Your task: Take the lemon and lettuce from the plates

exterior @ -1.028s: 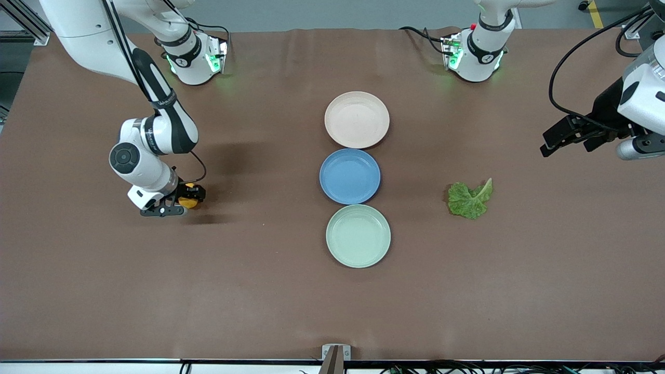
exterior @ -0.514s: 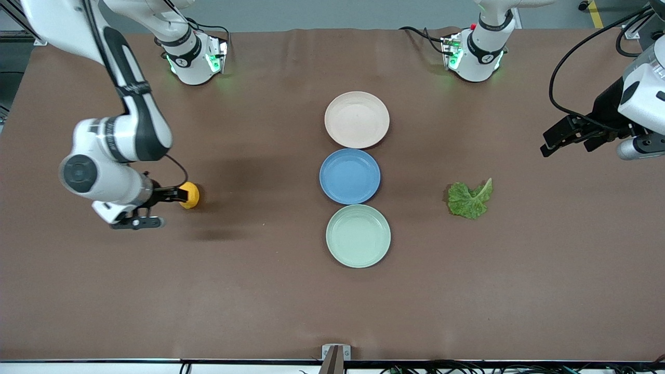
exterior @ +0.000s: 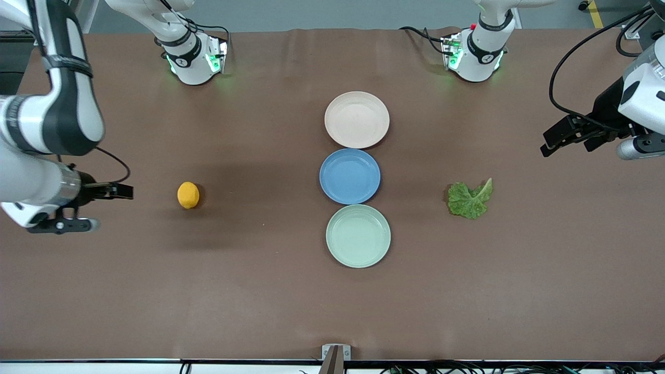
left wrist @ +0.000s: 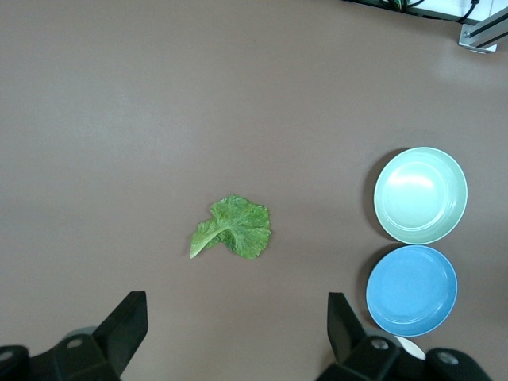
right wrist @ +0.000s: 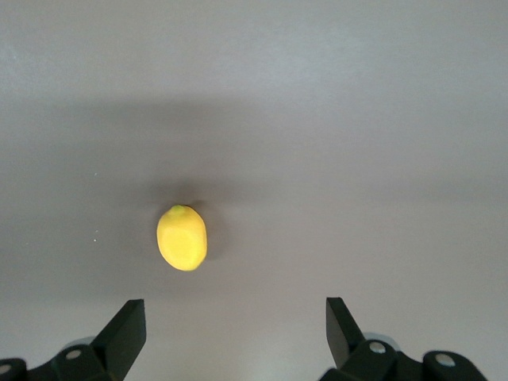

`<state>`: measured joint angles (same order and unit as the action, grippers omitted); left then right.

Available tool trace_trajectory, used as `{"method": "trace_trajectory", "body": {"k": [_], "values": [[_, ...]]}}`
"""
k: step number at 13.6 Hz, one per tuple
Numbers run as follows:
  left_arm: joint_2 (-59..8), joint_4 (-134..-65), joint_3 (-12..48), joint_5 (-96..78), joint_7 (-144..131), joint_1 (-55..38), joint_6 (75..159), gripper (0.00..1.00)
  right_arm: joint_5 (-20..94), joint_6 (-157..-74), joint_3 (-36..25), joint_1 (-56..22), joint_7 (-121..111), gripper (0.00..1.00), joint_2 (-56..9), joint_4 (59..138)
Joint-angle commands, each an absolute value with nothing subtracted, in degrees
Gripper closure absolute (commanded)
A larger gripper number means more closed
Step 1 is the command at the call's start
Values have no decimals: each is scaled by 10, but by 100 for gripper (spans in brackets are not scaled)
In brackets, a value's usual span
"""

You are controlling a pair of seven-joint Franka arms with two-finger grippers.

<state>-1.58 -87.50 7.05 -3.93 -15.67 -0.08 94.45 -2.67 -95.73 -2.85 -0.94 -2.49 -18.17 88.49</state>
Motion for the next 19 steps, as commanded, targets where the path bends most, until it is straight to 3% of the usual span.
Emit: {"method": "trace_trajectory", "body": {"k": [1,11,19], "values": [[-19,-862,70,-43,-156,0,932,0,-33,-926,-18,15,-27,0,-190,851],[-19,-862,70,-43,-156,0,932,0,-25,-899,-14,18,-31,0,-191,824],[-19,-862,70,-44,-156,1,932,0,-6,-903,-15,16,-40,0,-84,910]]}}
